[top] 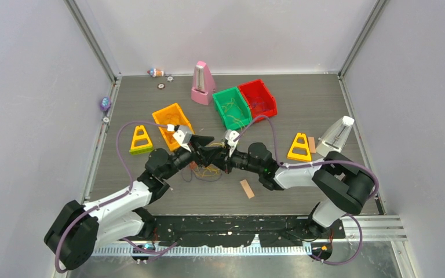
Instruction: Untangle the cables
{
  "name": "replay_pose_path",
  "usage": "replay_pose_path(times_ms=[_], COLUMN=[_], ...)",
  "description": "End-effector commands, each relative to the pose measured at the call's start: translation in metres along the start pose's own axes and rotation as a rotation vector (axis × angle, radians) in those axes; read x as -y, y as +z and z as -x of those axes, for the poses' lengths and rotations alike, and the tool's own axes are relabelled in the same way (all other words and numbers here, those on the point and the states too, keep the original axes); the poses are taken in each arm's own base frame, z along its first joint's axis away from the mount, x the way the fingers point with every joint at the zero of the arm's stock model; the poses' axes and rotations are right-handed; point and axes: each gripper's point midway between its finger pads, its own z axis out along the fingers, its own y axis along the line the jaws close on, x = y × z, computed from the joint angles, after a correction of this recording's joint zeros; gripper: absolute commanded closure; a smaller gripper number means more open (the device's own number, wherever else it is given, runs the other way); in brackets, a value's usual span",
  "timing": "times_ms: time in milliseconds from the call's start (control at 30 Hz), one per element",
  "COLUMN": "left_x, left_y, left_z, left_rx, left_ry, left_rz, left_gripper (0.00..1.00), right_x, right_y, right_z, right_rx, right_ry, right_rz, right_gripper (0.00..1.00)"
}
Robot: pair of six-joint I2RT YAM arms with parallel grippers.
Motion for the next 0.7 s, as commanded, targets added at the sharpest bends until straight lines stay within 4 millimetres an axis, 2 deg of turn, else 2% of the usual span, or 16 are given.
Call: replay_pose_path(times_ms=[0, 33, 100, 233, 367, 400, 533, 600, 633, 667], left_x=[-0.017, -0.019, -0.024, -0.029, -0.031, -0.031, -0.035, -0.041, -0.045, -0.046], left_y=[-0.007, -0.009, -0.013, -0.017, -0.017, -0.016, -0.007, -0.002, 0.002, 0.006], left_z=[0.011, 0.011, 0.013, 0.015, 0.014, 0.012, 0.002, -0.009, -0.016, -0.023], left_rx=[0.036, 0.041, 0.047, 0.059, 0.054, 0.041, -0.021, -0.081, -0.127, -0.176], left_ry=[0.015, 0.015, 0.022, 0.031, 0.039, 0.039, 0.028, 0.029, 0.028, 0.03], left_rz=[0.121, 0.138, 0.166, 0.199, 0.209, 0.209, 0.216, 0.24, 0.25, 0.25], left_gripper=[0.18, 0.09, 0.03, 0.02, 0.02, 0.02, 0.04, 0.09, 0.1, 0.11], right_x=[0.022, 0.026, 0.033, 0.052, 0.086, 0.088, 0.089, 0.081, 0.075, 0.07], right_y=[-0.007, -0.009, -0.016, -0.032, -0.057, -0.061, -0.075, -0.08, -0.084, -0.084], right_z=[0.028, 0.027, 0.029, 0.038, 0.056, 0.06, 0.098, 0.135, 0.141, 0.164], right_rx=[0.075, 0.073, 0.087, 0.113, 0.135, 0.133, 0.124, 0.159, 0.143, 0.175], right_ry=[-0.006, 0.0, 0.03, 0.094, 0.155, 0.161, 0.114, 0.084, 0.084, 0.071], right_rz=[-0.142, -0.162, -0.187, -0.242, -0.358, -0.367, -0.4, -0.386, -0.372, -0.359], right_gripper=[0.95, 0.95, 0.95, 0.95, 0.95, 0.95, 0.95, 0.95, 0.95, 0.95])
